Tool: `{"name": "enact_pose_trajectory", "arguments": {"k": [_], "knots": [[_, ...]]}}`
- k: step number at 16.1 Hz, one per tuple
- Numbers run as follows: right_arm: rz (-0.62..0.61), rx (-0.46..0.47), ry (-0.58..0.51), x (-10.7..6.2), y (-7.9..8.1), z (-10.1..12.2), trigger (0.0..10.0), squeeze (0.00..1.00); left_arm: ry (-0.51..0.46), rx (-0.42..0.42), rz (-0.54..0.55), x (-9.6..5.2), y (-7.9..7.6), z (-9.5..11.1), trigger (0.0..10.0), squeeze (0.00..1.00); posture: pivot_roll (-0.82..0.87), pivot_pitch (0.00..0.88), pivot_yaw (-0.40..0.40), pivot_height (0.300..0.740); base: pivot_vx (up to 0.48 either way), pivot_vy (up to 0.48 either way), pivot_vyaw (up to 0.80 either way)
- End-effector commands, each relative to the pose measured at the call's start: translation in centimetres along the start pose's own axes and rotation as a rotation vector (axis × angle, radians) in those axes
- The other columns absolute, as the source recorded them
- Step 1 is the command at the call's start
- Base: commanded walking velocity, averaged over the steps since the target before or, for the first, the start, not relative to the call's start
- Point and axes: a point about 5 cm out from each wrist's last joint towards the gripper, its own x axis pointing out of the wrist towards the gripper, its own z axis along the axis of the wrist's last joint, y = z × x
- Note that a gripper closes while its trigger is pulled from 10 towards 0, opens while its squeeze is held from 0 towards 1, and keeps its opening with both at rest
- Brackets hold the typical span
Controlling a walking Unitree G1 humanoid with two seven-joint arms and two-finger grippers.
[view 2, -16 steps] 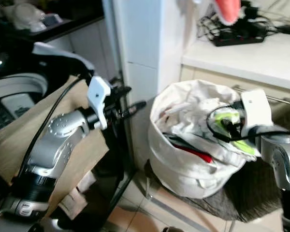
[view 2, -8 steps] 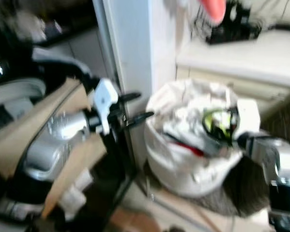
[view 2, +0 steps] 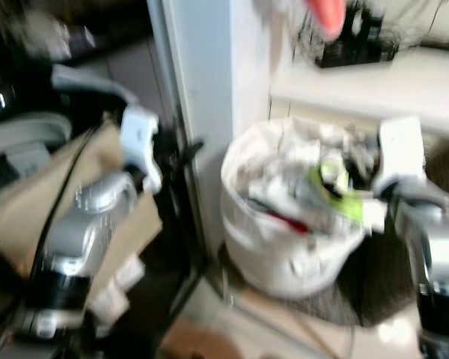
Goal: Clothes washing
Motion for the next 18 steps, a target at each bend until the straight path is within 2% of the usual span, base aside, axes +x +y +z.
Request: {"name": "enact_pose_trajectory", "arguments": {"k": [1, 2, 3, 5, 7, 8, 11, 12, 15, 18], "knots": [[-0.025, -0.033, -0.119, -0.7, 0.9, 1.8, 10.0, 0.00, -0.007, 0.038, 0.088, -0.6, 1.0, -0.4, 10.0, 0.00, -0.08, 0.000, 0.036, 0.740, 0.000, 0.000, 0.00], [0.029, -0.013, -0.158, -1.1, 2.5, 1.9, 10.0, 0.00, -0.030, 0.052, 0.110, -1.1, 0.9, -0.4, 10.0, 0.00, -0.08, 0.000, 0.026, 0.740, 0.000, 0.000, 0.00], [0.087, 0.022, -0.176, -1.5, 3.8, 1.5, 10.0, 0.00, -0.050, 0.030, 0.110, -1.4, 0.6, -0.3, 10.0, 0.00, -0.08, 0.000, 0.015, 0.740, 0.000, 0.000, 0.00], [0.162, 0.063, -0.196, -1.9, 6.2, 0.2, 10.0, 0.00, -0.076, 0.079, 0.139, -2.1, 0.0, -0.1, 10.0, 0.00, -0.06, 0.000, -0.007, 0.740, 0.000, 0.000, 0.00], [0.189, 0.113, -0.202, -2.4, 7.4, 0.0, 10.0, 0.00, -0.077, 0.074, 0.171, -2.6, 0.1, -0.3, 10.0, 0.00, -0.05, 0.000, -0.026, 0.740, 0.000, 0.000, 0.00], [0.210, 0.098, -0.199, -2.6, 8.4, -0.2, 10.0, 0.00, -0.058, 0.065, 0.211, -3.0, 0.4, -0.7, 10.0, 0.00, -0.04, 0.000, -0.034, 0.740, 0.000, 0.000, 0.00], [0.217, 0.077, -0.215, -2.5, 8.8, -0.2, 10.0, 0.00, -0.063, 0.096, 0.249, -3.0, 1.1, -0.2, 10.0, 0.00, -0.04, 0.000, -0.034, 0.740, 0.303, 0.000, 0.00], [0.204, 0.110, -0.204, -2.3, 8.4, -0.3, 10.0, 0.00, -0.067, 0.107, 0.237, -2.9, 1.1, 0.0, 10.0, 0.00, -0.04, 0.000, -0.033, 0.740, 0.337, 0.000, 0.00], [0.194, 0.114, -0.197, -2.4, 7.9, -0.4, 10.0, 0.00, -0.067, 0.089, 0.229, -2.7, 0.9, 0.0, 10.0, 0.00, -0.06, 0.000, -0.016, 0.740, 0.339, 0.000, 0.00], [0.224, 0.121, -0.185, -2.5, 8.1, -0.4, 10.0, 0.00, -0.071, 0.077, 0.230, -2.6, 0.6, 0.0, 10.0, 0.00, -0.06, 0.000, -0.028, 0.740, 0.351, 0.000, -0.21]]}}
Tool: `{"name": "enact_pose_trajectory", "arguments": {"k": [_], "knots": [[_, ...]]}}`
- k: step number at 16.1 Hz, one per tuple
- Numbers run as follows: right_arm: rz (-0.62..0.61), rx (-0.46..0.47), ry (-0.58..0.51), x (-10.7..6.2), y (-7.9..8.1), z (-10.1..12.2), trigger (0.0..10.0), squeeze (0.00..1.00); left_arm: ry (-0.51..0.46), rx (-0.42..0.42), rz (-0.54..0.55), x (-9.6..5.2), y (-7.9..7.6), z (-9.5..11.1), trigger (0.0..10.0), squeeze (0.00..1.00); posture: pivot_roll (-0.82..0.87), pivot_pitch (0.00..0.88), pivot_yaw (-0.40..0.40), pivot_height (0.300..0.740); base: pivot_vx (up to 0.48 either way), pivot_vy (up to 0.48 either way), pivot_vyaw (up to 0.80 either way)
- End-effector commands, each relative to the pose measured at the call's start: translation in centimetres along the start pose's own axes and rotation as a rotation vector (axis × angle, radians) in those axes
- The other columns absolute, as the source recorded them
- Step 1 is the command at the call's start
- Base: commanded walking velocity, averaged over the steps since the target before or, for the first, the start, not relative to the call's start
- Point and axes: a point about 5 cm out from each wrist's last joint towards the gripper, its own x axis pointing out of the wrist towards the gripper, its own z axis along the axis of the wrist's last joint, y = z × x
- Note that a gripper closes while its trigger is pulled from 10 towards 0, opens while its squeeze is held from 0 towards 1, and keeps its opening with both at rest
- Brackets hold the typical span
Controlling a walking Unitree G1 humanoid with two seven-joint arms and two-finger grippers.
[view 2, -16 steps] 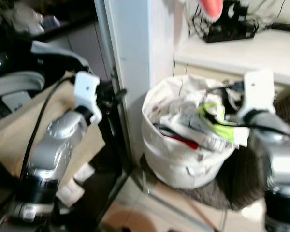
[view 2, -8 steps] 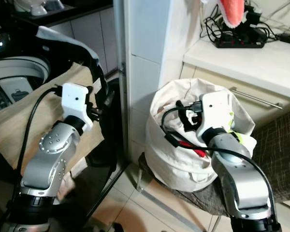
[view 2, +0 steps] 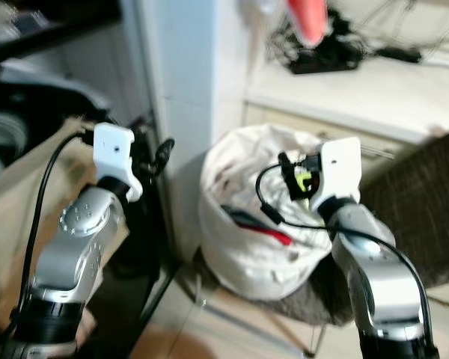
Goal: Clothes washing
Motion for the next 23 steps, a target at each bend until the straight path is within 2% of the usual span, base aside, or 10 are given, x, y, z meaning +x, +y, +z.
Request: {"name": "enact_pose_trajectory", "arguments": {"k": [1, 7, 14, 15, 19, 20, 23], "knots": [[0.012, -0.009, -0.004, 0.0, 0.0, 0.3, 10.0, 0.00, -0.007, 0.004, 0.008, 0.1, 0.0, 0.3, 10.0, 0.00, -0.06, 0.000, -0.035, 0.740, 0.352, 0.000, 0.00], [0.042, -0.016, -0.006, 0.5, -0.2, 0.6, 10.0, 0.00, 0.011, 0.010, 0.066, -0.4, 1.1, 0.3, 10.0, 0.00, -0.03, 0.000, -0.050, 0.740, 0.059, 0.000, 0.00], [0.030, 0.006, -0.008, 0.4, -0.1, 0.6, 10.0, 0.00, 0.010, 0.050, 0.041, -0.1, 0.6, 0.4, 10.0, 0.00, -0.04, 0.000, -0.036, 0.740, 0.000, 0.000, 0.00], [0.041, -0.023, -0.001, 0.4, 0.0, 0.5, 10.0, 0.00, 0.001, 0.047, 0.029, -0.2, 0.6, 0.5, 10.0, 0.00, -0.04, 0.000, -0.035, 0.740, 0.000, 0.000, 0.00], [0.032, -0.022, 0.004, 0.5, 0.0, 0.3, 10.0, 0.00, 0.002, 0.030, 0.034, -0.3, 0.7, 0.5, 10.0, 0.00, -0.04, 0.000, -0.037, 0.740, 0.329, 0.000, 0.80], [-0.015, 0.042, 0.015, 0.6, -0.5, 0.1, 10.0, 0.00, 0.001, 0.030, 0.033, -0.3, 0.7, 0.5, 10.0, 0.00, -0.04, 0.000, -0.035, 0.740, 0.356, 0.000, 0.00], [-0.027, 0.032, 0.009, 0.4, -0.6, 0.2, 10.0, 0.00, 0.005, 0.028, 0.003, -0.1, 0.3, 0.4, 10.0, 0.00, -0.05, 0.000, -0.027, 0.740, 0.356, 0.000, 0.00]]}}
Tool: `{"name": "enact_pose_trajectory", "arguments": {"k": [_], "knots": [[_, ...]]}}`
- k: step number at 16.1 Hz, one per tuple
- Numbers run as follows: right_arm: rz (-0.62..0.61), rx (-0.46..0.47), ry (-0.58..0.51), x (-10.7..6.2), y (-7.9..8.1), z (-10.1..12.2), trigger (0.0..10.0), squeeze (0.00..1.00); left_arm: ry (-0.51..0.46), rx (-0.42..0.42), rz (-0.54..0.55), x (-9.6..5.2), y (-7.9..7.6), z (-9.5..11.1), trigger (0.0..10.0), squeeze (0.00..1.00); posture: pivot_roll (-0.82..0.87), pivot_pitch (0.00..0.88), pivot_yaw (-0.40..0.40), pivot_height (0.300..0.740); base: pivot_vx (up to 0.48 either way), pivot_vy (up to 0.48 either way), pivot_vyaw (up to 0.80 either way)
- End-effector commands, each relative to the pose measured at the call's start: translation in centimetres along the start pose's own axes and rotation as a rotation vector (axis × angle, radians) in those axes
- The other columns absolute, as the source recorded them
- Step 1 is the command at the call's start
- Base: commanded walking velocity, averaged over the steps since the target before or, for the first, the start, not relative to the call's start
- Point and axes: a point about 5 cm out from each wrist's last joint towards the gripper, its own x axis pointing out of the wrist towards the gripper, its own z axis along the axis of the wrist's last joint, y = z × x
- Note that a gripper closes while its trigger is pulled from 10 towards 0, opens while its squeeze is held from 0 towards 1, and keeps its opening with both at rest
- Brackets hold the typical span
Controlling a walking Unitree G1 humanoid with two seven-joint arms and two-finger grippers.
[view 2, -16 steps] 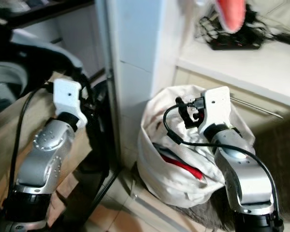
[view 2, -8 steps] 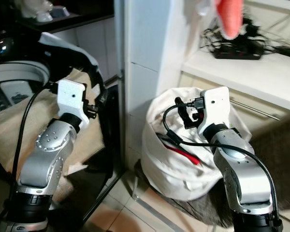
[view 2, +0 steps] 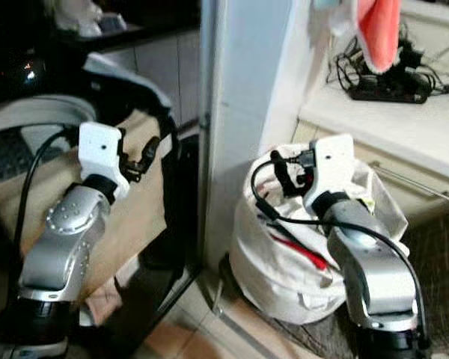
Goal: Clothes washing
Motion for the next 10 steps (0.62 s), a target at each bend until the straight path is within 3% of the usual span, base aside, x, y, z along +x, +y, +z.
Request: {"name": "enact_pose_trajectory", "arguments": {"k": [1, 2, 6, 8, 10], "knots": [[-0.044, 0.034, 0.003, -0.42, -0.78, -0.09, 10.0, 0.00, -0.020, 0.000, -0.045, 0.29, -0.91, 0.54, 10.0, 0.00, -0.05, 0.000, -0.023, 0.740, 0.352, 0.000, -0.80], [-0.041, 0.039, 0.001, -0.65, -0.67, -0.10, 10.0, 0.00, -0.014, 0.004, -0.053, 0.30, -1.02, 0.45, 10.0, 0.00, -0.05, 0.000, -0.021, 0.740, 0.334, 0.000, -0.80], [-0.045, 0.053, -0.002, -0.94, -0.14, -0.10, 10.0, 0.00, -0.006, 0.018, -0.115, 0.11, -1.60, 0.14, 10.0, 0.00, -0.05, 0.000, -0.013, 0.740, 0.000, 0.000, 0.00], [-0.045, 0.050, 0.000, -0.92, -0.05, -0.10, 10.0, 0.00, 0.004, -0.012, -0.095, 0.22, -1.47, 0.11, 10.0, 0.00, -0.05, 0.000, -0.011, 0.740, 0.000, 0.000, 0.00], [-0.037, 0.034, 0.012, -0.79, -0.06, -0.15, 10.0, 0.00, 0.011, 0.027, -0.075, 0.30, -1.08, 0.13, 10.0, 0.00, -0.05, 0.000, -0.012, 0.740, 0.000, 0.000, 0.00]]}}
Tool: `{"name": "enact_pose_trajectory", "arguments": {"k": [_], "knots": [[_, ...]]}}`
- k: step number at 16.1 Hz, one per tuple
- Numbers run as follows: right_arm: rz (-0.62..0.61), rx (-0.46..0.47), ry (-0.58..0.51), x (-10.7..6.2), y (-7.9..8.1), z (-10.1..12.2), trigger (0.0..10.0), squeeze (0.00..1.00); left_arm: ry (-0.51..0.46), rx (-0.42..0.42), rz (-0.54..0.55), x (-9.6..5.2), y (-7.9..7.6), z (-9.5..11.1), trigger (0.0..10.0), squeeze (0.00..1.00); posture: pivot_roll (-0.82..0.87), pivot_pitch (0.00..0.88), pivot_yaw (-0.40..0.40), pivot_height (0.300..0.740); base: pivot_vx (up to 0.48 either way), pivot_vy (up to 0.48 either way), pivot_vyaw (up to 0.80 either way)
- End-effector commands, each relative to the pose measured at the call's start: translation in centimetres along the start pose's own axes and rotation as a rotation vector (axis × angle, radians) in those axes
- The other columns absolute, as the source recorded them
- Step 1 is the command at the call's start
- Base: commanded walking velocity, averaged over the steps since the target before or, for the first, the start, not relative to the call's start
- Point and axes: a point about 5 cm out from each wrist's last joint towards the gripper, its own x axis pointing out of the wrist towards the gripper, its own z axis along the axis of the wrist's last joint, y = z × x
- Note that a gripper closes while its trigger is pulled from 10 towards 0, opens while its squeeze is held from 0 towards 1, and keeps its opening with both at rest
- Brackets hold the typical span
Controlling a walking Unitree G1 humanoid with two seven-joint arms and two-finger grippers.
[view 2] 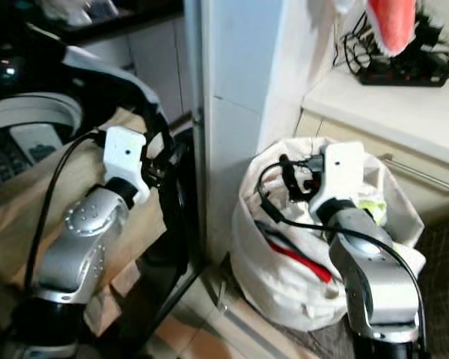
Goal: Clothes washing
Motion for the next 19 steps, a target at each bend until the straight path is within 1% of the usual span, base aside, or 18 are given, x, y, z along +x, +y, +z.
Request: {"name": "enact_pose_trajectory", "arguments": {"k": [1, 4, 5, 6, 7, 8, 9, 11, 12, 13, 14, 15, 16, 17, 18, 19], "knots": [[0.002, -0.014, 0.007, 0.0, -0.2, 0.3, 10.0, 0.00, 0.000, 0.011, 0.018, 0.1, 0.4, 0.2, 10.0, 0.00, -0.05, 0.000, -0.012, 0.740, 0.000, 0.000, 0.00], [-0.006, -0.024, 0.034, 0.2, -0.5, 0.1, 10.0, 0.00, -0.004, 0.015, 0.014, 0.0, 0.4, 0.2, 10.0, 0.00, -0.05, 0.000, -0.008, 0.740, 0.000, 0.000, 0.00], [-0.003, -0.050, 0.058, 0.3, -0.8, 0.0, 10.0, 0.00, -0.007, 0.013, 0.005, 0.0, 0.3, 0.2, 10.0, 0.00, -0.05, 0.000, -0.006, 0.740, 0.000, 0.000, 0.00], [0.022, -0.054, 0.159, 0.2, -1.2, -0.7, 10.0, 0.00, -0.018, 0.015, -0.006, 0.1, 0.2, 0.3, 10.0, 0.00, -0.05, 0.000, -0.005, 0.740, 0.000, 0.000, 0.00], [0.064, -0.077, 0.237, -0.1, -1.8, -1.0, 10.0, 0.84, -0.015, 0.014, -0.015, 0.1, 0.1, 0.2, 10.0, 0.00, -0.05, 0.000, -0.005, 0.740, 0.000, 0.000, 0.00], [0.078, -0.140, 0.308, -0.3, -3.1, -1.1, 10.0, 1.00, 0.011, -0.014, -0.033, 0.0, 0.1, -0.2, 10.0, 0.00, -0.06, 0.000, -0.004, 0.740, 0.000, 0.000, 0.00], [0.076, -0.139, 0.318, -0.3, -3.4, -0.9, 10.0, 1.00, 0.011, -0.020, -0.044, 0.0, 0.0, -0.2, 10.0, 0.00, -0.06, 0.000, -0.004, 0.740, 0.000, 0.000, 0.00], [0.114, -0.151, 0.392, -0.3, -4.6, -0.7, 10.0, 1.00, -0.009, 0.001, -0.110, -0.1, -0.3, 0.0, 10.0, 0.00, -0.06, 0.000, 0.000, 0.740, 0.000, 0.000, 0.00], [0.098, -0.130, 0.420, 0.0, -5.1, -0.7, 10.0, 1.00, -0.029, -0.017, -0.166, -0.2, -0.7, 0.4, 10.0, 0.00, -0.06, 0.000, 0.002, 0.740, 0.000, 0.000, 0.00], [0.049, -0.137, 0.451, 0.4, -6.1, -0.7, 10.0, 1.00, -0.072, -0.051, -0.292, -0.7, -1.6, 1.1, 10.0, 0.00, -0.06, 0.000, 0.002, 0.740, 0.000, 0.000, 0.00], [0.024, -0.120, 0.472, 0.6, -6.6, -0.8, 10.0, 1.00, -0.083, -0.060, -0.375, -1.1, -2.1, 1.5, 10.0, 0.00, -0.06, 0.000, 0.002, 0.740, 0.000, 0.000, 0.00], [-0.024, -0.124, 0.503, 1.0, -7.5, -1.3, 10.0, 1.00, -0.091, -0.068, -0.472, -1.8, -2.7, 1.8, 10.0, 0.00, -0.05, 0.000, -0.002, 0.740, 0.000, 0.000, 0.00], [-0.060, -0.130, 0.531, 1.3, -8.0, -1.7, 10.0, 1.00, -0.075, -0.064, -0.526, -2.2, -2.9, 1.9, 10.0, 0.00, -0.05, 0.000, -0.004, 0.740, 0.000, 0.000, 0.00], [-0.040, -0.086, 0.561, 1.4, -7.9, -2.0, 10.0, 1.00, -0.063, -0.046, -0.525, -2.2, -2.7, 1.7, 10.0, 0.00, -0.05, 0.000, -0.005, 0.740, 0.000, 0.000, 0.00], [-0.019, -0.038, 0.591, 1.5, -7.6, -2.6, 10.0, 0.00, -0.057, -0.040, -0.523, -2.2, -2.6, 1.6, 10.0, 0.00, -0.05, 0.000, -0.005, 0.740, 0.000, 0.000, 0.00], [-0.016, -0.020, 0.603, 1.5, -7.6, -2.8, 10.0, 0.00, -0.054, -0.039, -0.526, -2.2, -2.6, 1.5, 10.0, 0.00, -0.05, 0.000, -0.005, 0.740, 0.000, 0.000, 0.00]]}}
